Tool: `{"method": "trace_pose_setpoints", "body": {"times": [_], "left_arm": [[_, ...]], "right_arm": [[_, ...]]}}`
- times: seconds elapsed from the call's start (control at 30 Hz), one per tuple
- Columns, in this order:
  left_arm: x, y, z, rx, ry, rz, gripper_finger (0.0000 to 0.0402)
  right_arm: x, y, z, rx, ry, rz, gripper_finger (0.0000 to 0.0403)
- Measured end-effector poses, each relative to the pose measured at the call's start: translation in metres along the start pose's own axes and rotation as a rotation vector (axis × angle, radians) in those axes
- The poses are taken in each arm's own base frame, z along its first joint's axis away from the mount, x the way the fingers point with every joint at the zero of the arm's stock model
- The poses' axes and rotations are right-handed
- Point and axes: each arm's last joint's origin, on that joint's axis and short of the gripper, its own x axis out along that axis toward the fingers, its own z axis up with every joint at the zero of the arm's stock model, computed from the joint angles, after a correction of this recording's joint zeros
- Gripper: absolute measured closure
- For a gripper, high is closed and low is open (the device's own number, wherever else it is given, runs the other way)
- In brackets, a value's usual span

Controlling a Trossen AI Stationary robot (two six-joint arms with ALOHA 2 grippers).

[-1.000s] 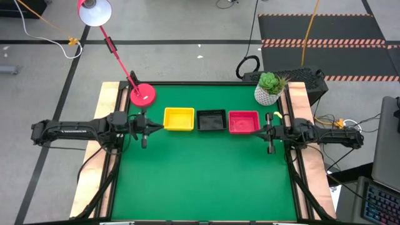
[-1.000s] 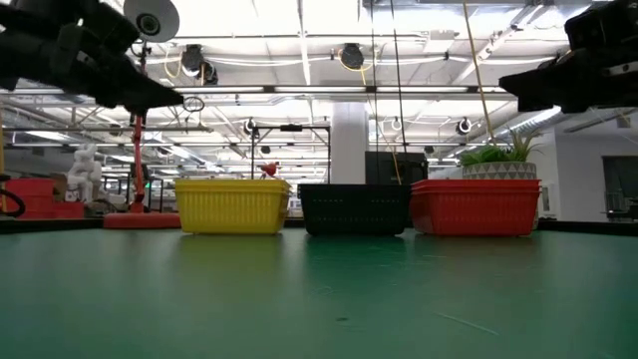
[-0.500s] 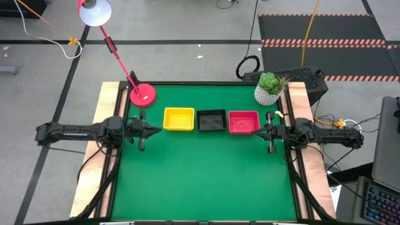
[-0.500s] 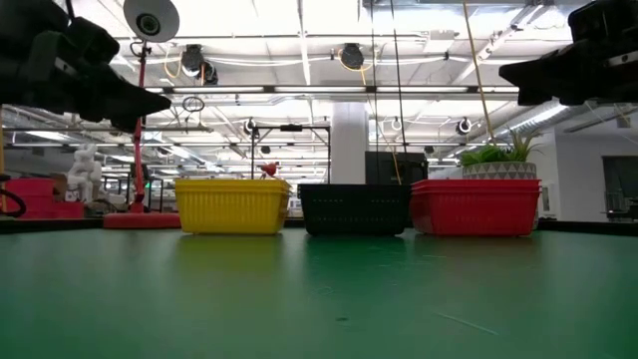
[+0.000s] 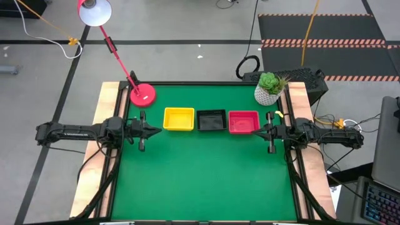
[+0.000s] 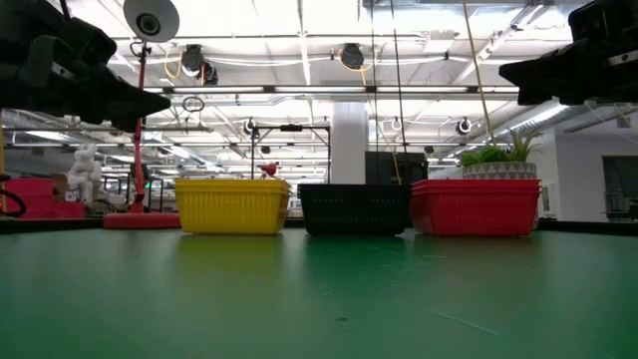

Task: Stack baskets by color
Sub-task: Return to Home Position

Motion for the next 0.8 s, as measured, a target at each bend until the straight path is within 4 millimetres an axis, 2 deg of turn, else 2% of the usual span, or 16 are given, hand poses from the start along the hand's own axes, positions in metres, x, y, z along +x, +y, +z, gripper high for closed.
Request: {"method": "trace_pose_setpoints", "body": {"times": [0.5,0.8], "left_arm": [[0.0,-0.0005,-0.0038,0.007,0.039,-0.01,0.0398],[-0.0002,-0.0041,-0.0003,0.016,0.003,-0.038,0.04]], "right_arm": [[0.0,0.0,0.0001,0.0,-0.001,0.0,0.0403],[0.0,0.0,0.0001,0.0,-0.001,0.0,0.0403]]}}
